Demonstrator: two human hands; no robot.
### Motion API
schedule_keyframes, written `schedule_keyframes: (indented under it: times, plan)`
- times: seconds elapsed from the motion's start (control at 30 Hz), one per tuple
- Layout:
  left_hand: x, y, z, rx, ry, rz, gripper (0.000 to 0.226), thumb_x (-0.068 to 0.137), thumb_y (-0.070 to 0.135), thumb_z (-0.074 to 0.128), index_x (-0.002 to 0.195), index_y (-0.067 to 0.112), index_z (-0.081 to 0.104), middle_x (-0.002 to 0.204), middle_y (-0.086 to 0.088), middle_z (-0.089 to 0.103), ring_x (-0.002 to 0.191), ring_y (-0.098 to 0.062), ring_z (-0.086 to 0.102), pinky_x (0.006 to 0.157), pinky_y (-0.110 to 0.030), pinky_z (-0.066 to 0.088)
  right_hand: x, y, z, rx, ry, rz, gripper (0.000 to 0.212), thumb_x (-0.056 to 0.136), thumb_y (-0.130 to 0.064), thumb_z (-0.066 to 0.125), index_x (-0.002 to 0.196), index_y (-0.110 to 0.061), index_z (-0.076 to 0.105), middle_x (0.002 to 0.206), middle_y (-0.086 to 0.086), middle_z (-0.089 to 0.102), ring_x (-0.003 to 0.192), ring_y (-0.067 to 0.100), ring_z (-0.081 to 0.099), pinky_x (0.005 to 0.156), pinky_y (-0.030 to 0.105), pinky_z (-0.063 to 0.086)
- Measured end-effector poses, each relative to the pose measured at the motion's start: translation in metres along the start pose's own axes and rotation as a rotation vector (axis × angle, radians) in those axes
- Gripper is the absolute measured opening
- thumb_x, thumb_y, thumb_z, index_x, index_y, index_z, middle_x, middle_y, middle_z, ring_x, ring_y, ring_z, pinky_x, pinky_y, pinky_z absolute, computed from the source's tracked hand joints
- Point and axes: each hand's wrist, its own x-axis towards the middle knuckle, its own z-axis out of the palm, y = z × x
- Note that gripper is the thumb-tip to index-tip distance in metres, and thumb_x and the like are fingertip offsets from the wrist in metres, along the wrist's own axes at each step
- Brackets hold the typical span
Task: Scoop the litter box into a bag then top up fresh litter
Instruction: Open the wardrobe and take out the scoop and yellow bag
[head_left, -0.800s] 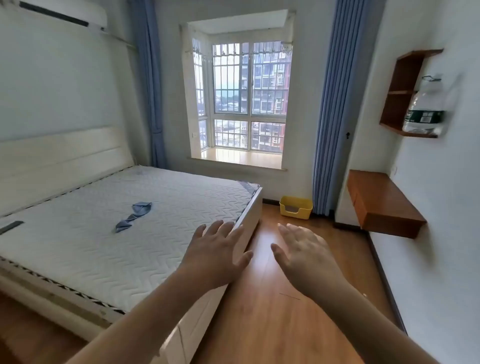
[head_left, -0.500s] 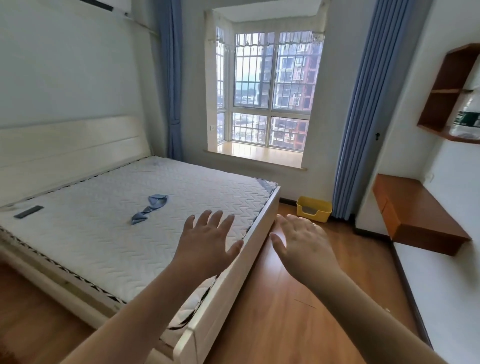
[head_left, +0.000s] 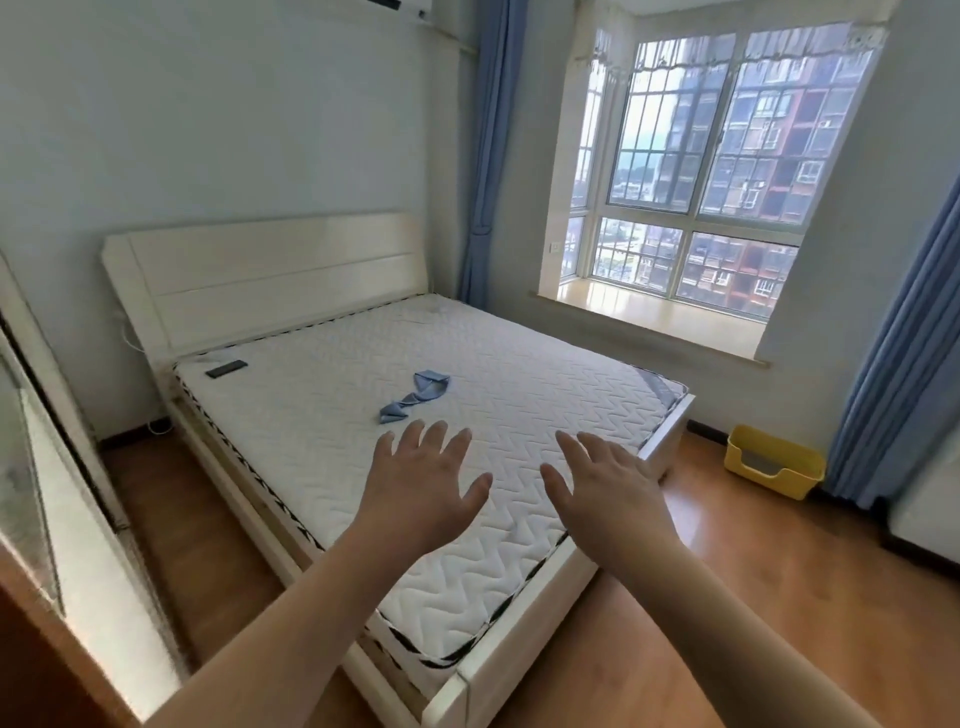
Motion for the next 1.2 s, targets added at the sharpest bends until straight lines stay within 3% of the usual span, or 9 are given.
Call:
schedule_keyframes:
  times: [0.2, 0.57, 0.87, 1.2]
  plan:
    - [0.029, -0.033, 0.015, 0.084, -0.02, -0.163, 0.067, 0.097, 0.062, 0.015, 0.155, 0.029, 0.012, 0.164, -0.002, 0.004, 0.15, -0.023, -0.002, 0.121, -0.047, 0.003, 0.07, -0.017, 0.031, 0.07, -0.057, -0.168, 0.059, 0.099, -0.056, 0.017, 0.152, -0.03, 0.016, 0.158, -0.003, 0.022, 0.145, 0.02, 0.02, 0.117, 0.04, 0.015]
    - [0.048, -0.083, 0.024, 0.107, -0.048, -0.584, 0.064, 0.097, 0.058, 0.018, 0.155, 0.03, 0.012, 0.163, 0.001, 0.01, 0.15, -0.022, 0.001, 0.121, -0.046, 0.005, 0.18, -0.061, 0.056, 0.154, -0.093, -0.563, 0.059, 0.099, -0.054, 0.017, 0.151, -0.027, 0.018, 0.157, -0.001, 0.025, 0.144, 0.021, 0.024, 0.116, 0.041, 0.019]
    - [-0.006, -0.129, 0.003, 0.2, -0.021, -0.85, 0.059, 0.099, 0.046, 0.023, 0.155, 0.029, 0.013, 0.163, 0.001, 0.011, 0.15, -0.023, 0.003, 0.121, -0.046, 0.005, 0.197, -0.18, 0.077, 0.269, -0.105, -0.874, 0.057, 0.099, -0.052, 0.02, 0.15, -0.027, 0.021, 0.153, -0.002, 0.032, 0.141, 0.021, 0.029, 0.114, 0.042, 0.023]
    - [-0.046, -0.164, 0.001, 0.232, -0.009, -1.023, 0.06, 0.1, 0.047, 0.021, 0.155, 0.029, 0.006, 0.164, -0.001, 0.003, 0.15, -0.025, -0.003, 0.12, -0.05, 0.002, 0.193, -0.313, 0.089, 0.387, -0.215, -1.126, 0.056, 0.1, -0.049, 0.024, 0.151, -0.027, 0.019, 0.155, -0.003, 0.028, 0.141, 0.021, 0.029, 0.113, 0.041, 0.024]
